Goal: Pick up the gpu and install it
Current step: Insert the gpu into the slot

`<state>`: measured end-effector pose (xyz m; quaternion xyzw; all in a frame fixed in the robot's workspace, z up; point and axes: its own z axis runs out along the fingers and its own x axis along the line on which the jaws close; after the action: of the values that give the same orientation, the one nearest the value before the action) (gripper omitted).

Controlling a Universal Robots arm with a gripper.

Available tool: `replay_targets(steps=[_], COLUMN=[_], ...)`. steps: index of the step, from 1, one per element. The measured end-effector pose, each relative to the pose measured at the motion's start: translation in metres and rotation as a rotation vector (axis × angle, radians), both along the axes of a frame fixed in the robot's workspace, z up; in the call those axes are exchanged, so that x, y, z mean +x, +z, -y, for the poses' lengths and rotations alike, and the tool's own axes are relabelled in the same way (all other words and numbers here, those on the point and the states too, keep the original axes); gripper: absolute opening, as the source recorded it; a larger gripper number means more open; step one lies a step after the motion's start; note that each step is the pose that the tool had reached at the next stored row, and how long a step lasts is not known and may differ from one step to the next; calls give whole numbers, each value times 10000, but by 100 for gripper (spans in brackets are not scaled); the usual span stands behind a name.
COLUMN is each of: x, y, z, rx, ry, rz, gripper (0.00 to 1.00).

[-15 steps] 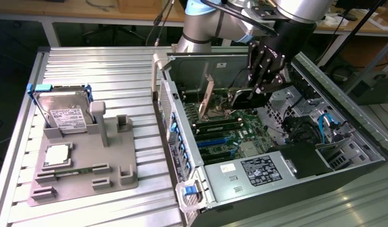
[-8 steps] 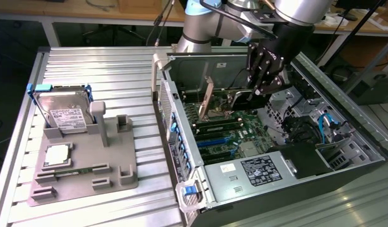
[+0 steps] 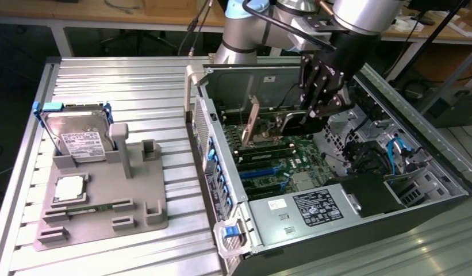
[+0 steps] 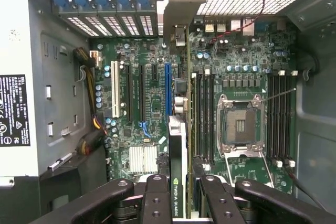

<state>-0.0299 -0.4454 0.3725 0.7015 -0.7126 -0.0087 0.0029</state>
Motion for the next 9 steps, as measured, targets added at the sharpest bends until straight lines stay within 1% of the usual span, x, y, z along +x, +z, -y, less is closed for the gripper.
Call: replay_targets(steps=[9], x=[0], y=[-44], z=[0], rx=[0], ry=[1], rz=[25], gripper=[27])
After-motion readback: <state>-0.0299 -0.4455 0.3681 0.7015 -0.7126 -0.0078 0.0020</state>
